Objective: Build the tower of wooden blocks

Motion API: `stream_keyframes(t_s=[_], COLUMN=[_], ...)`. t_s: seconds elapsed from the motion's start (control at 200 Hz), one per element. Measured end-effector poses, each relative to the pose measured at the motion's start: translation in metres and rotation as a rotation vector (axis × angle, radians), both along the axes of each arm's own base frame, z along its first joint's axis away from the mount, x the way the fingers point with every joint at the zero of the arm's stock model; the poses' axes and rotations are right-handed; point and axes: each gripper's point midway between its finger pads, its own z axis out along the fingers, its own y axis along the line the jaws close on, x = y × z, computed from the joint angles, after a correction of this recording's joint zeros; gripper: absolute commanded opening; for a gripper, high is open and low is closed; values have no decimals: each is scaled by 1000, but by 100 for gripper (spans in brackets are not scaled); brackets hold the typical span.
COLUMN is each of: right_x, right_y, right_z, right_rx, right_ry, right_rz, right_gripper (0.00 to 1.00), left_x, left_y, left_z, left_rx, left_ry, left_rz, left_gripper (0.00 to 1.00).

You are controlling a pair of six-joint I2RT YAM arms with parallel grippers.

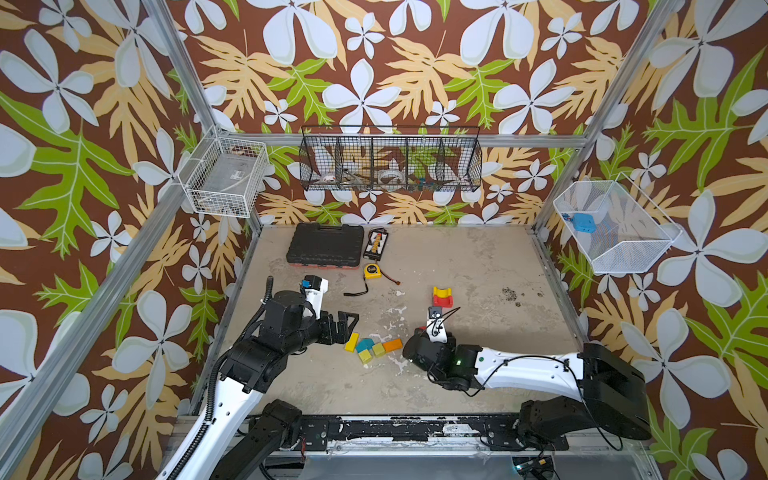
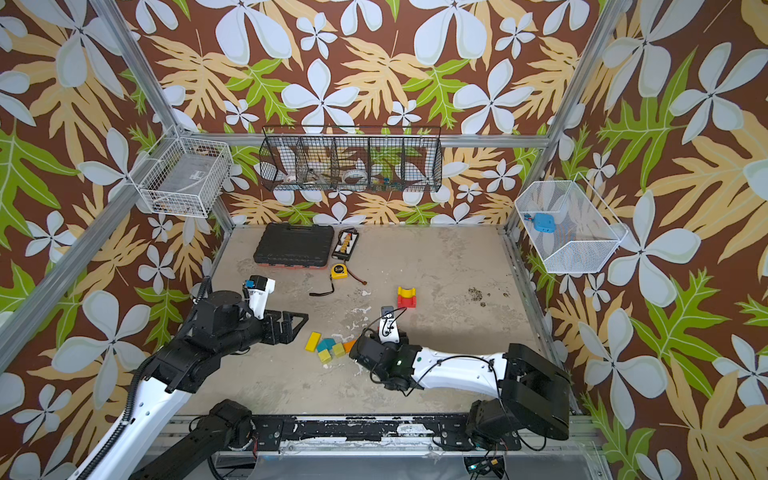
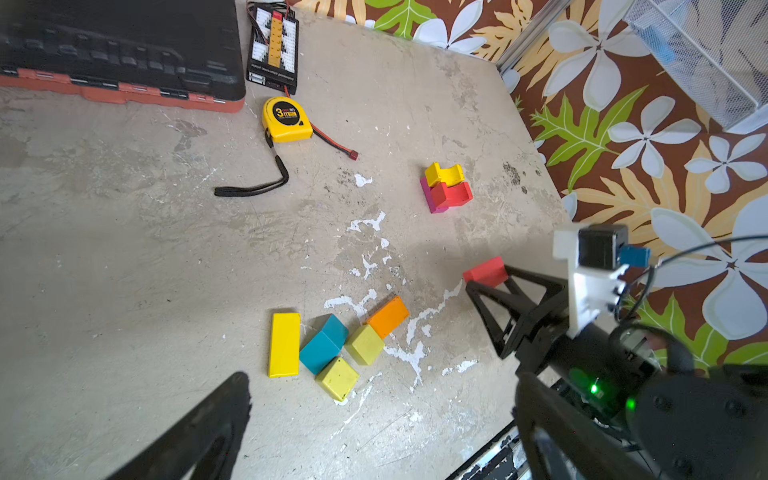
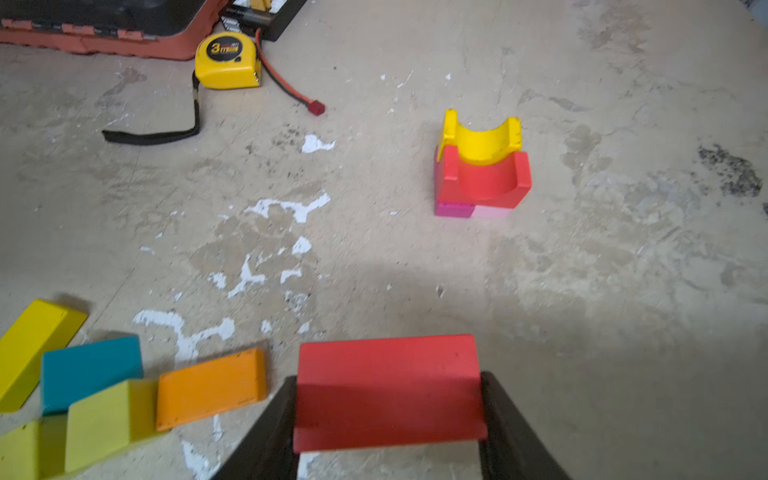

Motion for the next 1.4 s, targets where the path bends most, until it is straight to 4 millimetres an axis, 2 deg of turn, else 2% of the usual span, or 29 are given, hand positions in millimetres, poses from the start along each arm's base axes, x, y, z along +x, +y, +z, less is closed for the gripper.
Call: stream_keyframes(t_s=[0.225, 0.401, 0.661, 0.801, 0.976, 1.402], right_x=[33, 64, 98, 114, 118, 123], right_y=[-28, -56, -46, -58, -78, -72], right_z=[21, 15, -3, -3, -4, -27], right_rx=[30, 52, 2, -28, -44, -63], right_ry=[-6, 36, 104, 107, 112, 180], right_rz=[-32, -104, -87, -110, -139, -83], right_gripper=[39, 33, 32, 33, 36, 39], left_x=[0, 1, 3, 3, 3, 2], left_y=[-3, -4, -6, -5, -5, -5], left_z=[-6, -7, -12, -10, -11, -10], left_rx=[8, 10, 16, 14, 14, 13], left_ry=[20, 26, 42, 38, 39, 36], left_rz=[-12, -13, -15, -15, -15, -15], left_gripper=[100, 100, 100, 100, 100, 100])
